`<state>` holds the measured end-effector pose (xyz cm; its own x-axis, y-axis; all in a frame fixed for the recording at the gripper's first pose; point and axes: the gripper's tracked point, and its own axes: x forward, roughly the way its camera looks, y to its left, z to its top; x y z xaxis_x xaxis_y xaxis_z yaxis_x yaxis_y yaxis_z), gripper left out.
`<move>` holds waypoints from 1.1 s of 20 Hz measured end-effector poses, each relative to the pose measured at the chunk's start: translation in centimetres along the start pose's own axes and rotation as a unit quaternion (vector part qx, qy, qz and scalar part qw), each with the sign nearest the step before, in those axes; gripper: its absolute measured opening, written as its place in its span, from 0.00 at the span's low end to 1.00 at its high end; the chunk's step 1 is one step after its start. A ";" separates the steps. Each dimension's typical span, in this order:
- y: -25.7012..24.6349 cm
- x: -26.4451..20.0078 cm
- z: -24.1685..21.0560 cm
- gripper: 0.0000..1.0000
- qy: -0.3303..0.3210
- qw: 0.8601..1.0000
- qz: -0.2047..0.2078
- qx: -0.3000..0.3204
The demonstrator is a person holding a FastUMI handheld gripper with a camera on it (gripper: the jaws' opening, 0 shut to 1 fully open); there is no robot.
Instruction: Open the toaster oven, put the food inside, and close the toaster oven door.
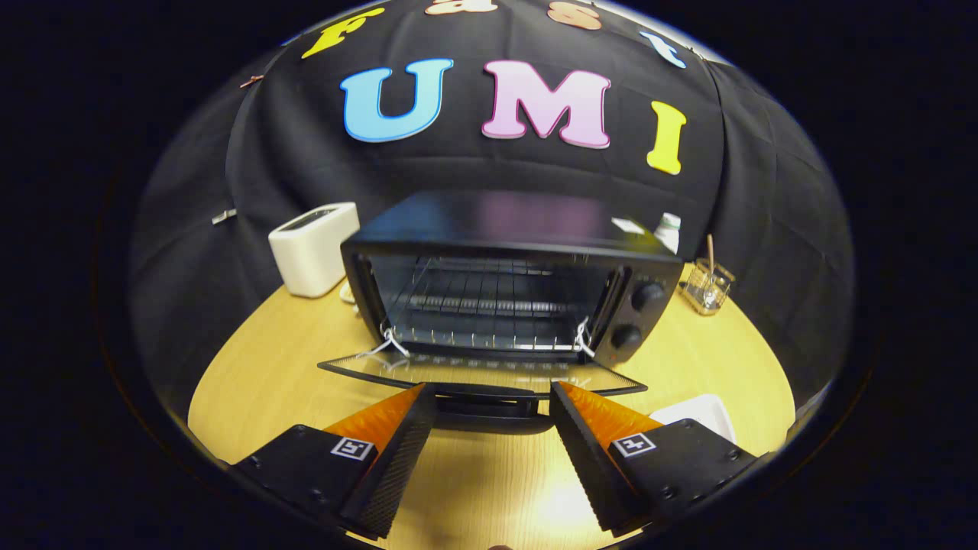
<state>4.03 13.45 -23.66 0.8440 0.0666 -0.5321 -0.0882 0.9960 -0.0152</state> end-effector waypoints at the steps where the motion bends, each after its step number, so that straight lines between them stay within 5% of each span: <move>1: -0.2 0.2 -2.3 0.97 0.027 1.000 0.002 -0.006; 4: -1.7 0.9 -5.7 0.99 0.081 0.997 -0.002 0.000; 13: -5.5 -2.0 -3.2 0.99 0.053 0.998 0.016 -0.020; 22: -16.7 -4.4 -2.9 0.99 0.084 0.995 0.027 -0.037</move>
<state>0.27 -3.69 -23.50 0.7377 0.1033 -0.6672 -0.1757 0.9835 -0.0420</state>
